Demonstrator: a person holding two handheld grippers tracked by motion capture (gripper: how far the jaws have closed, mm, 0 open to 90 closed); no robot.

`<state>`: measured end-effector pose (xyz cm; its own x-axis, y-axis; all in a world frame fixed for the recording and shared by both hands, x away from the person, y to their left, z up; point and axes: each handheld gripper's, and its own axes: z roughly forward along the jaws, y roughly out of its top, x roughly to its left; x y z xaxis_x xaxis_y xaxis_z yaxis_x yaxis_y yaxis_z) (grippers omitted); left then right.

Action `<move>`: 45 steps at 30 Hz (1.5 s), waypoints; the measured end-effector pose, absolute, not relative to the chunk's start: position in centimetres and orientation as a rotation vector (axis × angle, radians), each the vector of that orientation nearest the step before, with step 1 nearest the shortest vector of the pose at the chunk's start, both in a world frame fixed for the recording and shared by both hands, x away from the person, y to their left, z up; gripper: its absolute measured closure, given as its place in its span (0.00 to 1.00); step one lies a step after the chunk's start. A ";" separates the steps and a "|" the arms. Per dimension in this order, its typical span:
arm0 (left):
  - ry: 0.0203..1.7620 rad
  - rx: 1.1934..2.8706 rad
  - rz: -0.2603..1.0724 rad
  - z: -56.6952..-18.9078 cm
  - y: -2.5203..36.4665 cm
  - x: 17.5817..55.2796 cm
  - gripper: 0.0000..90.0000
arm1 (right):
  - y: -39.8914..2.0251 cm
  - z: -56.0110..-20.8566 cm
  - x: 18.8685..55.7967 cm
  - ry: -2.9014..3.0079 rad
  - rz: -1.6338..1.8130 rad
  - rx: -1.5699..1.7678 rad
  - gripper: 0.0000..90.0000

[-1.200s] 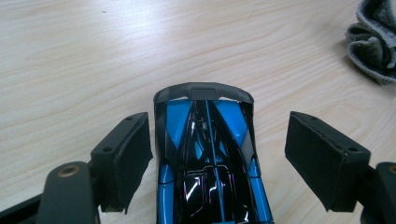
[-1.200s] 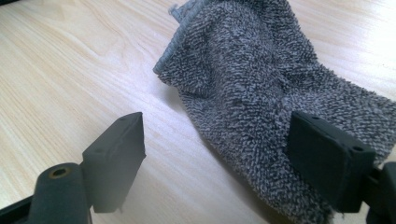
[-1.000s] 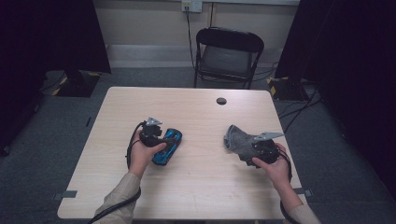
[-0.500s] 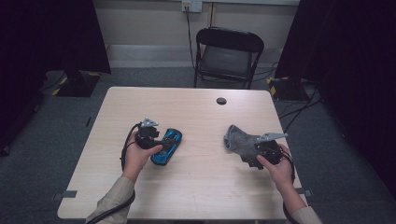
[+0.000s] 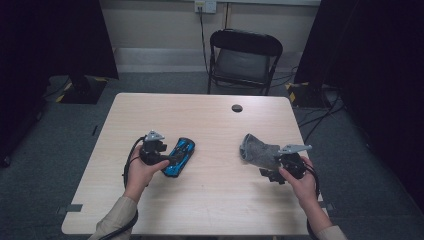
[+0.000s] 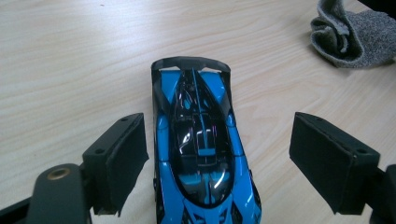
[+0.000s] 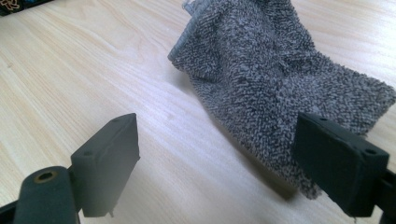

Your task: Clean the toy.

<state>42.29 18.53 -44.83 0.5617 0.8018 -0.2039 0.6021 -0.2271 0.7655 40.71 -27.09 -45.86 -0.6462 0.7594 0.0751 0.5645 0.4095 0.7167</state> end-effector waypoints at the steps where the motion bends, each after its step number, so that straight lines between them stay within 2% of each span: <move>1: 1.136 1.935 0.292 -44.8 18.6 42.2 0.21 | -27.1 -45.9 40.6 2.407 1.071 1.161 0.16; 14: 1.141 1.900 0.264 -44.9 19.6 40.8 0.21 | -27.5 -45.9 39.7 2.423 1.080 1.152 0.16; 45: 1.127 1.940 0.265 -46.2 22.6 36.9 0.20 | -28.1 -46.5 37.5 2.445 1.117 1.161 0.16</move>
<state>36.93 22.61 -46.15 0.5704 0.7911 -0.2209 0.6102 -0.2282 0.7587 37.46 -28.12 -46.53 -0.6668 0.7351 0.1224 0.5737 0.4015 0.7139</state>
